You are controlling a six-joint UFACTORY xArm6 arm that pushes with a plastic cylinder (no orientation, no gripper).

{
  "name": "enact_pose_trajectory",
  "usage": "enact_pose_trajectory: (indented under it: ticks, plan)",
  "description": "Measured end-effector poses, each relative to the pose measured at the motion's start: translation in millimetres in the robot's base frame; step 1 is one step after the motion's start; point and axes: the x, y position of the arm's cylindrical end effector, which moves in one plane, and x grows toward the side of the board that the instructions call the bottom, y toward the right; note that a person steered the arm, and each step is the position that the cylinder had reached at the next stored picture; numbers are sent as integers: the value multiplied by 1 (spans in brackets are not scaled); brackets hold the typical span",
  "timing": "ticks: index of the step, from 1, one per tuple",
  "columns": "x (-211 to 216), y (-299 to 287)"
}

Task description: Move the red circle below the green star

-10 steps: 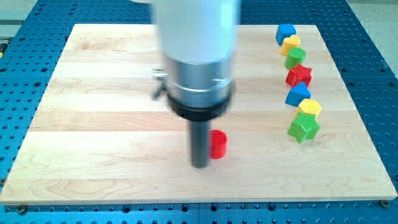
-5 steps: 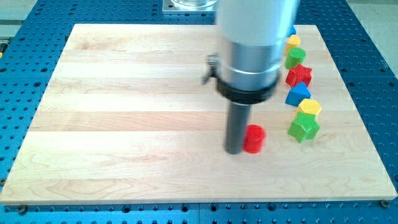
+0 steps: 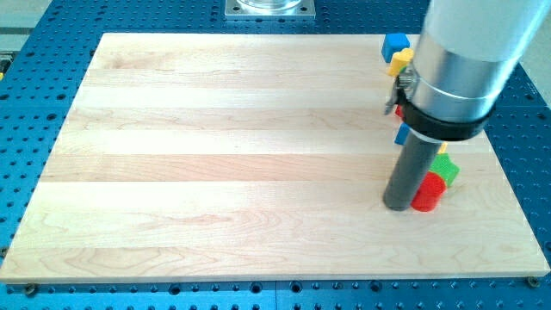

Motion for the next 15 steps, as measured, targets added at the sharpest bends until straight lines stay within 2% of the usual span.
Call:
enact_pose_trajectory:
  ticks: [2,3,4,5,7,8,11,12,13,14,15]
  plan:
    - [25,11]
    - [57,14]
    - [66,41]
    - [66,52]
    - [63,113]
    - [63,113]
    - [80,-27]
    - [30,-62]
    - [-50,-111]
    - [-73,-62]
    - [-78,-19]
